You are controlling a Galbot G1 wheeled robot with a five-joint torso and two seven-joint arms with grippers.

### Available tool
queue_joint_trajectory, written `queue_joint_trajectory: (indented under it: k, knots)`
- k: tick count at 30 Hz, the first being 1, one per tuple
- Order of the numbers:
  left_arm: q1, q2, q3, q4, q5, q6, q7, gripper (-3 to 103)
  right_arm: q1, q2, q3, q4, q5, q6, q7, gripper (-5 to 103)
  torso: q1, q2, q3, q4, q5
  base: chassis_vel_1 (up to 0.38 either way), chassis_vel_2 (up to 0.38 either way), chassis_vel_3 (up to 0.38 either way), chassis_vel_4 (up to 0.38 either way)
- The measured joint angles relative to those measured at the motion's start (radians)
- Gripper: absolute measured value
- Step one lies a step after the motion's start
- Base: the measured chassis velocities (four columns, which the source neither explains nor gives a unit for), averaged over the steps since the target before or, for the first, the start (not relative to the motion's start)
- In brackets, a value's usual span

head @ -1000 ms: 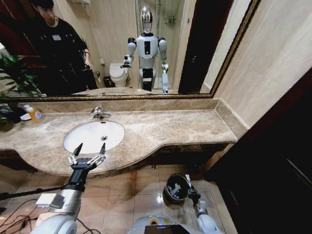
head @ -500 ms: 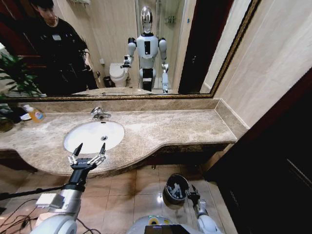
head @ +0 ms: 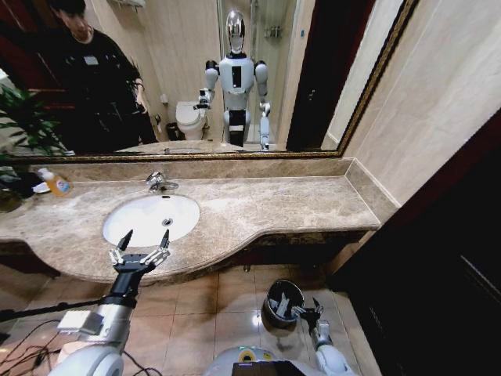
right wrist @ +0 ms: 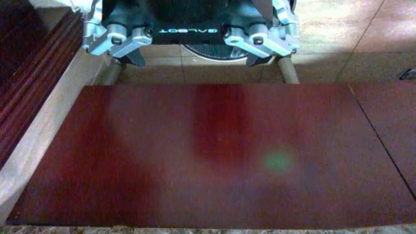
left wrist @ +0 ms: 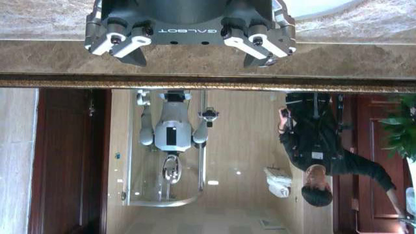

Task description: Pick up the trash from the sink and place it in the trash bin.

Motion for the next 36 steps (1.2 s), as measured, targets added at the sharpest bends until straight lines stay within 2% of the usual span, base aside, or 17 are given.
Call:
queue_joint_trajectory:
  k: [21,27,28,31,36]
  knots:
    - [0.0,0.0,0.0,0.0,0.0,0.0,0.0,100,-0.022,0.002,0.004,0.05,0.018,-0.002,0.005,100,0.0,0.0,0.0,0.0,0.0001,0.0,0.0,0.0,0.0]
    - [0.0,0.0,0.0,0.0,0.0,0.0,0.0,100,-0.093,-0.016,0.03,0.265,0.036,-0.055,0.038,100,0.0,0.0,0.0,0.0,0.0001,0.0,0.0,0.0,0.0]
    - [0.0,0.0,0.0,0.0,0.0,0.0,0.0,100,-0.093,-0.016,0.03,0.265,0.036,-0.055,0.038,100,0.0,0.0,0.0,0.0,0.0001,0.0,0.0,0.0,0.0]
    - [0.0,0.0,0.0,0.0,0.0,0.0,0.0,100,-0.143,-0.025,0.079,0.431,0.037,-0.11,0.035,100,0.0,0.0,0.0,0.0,0.0001,0.0,0.0,0.0,0.0]
    - [0.0,0.0,0.0,0.0,0.0,0.0,0.0,100,-0.179,-0.026,0.128,0.579,0.043,-0.151,0.026,100,0.0,0.0,0.0,0.0,0.0,0.0,0.0,0.0,0.0]
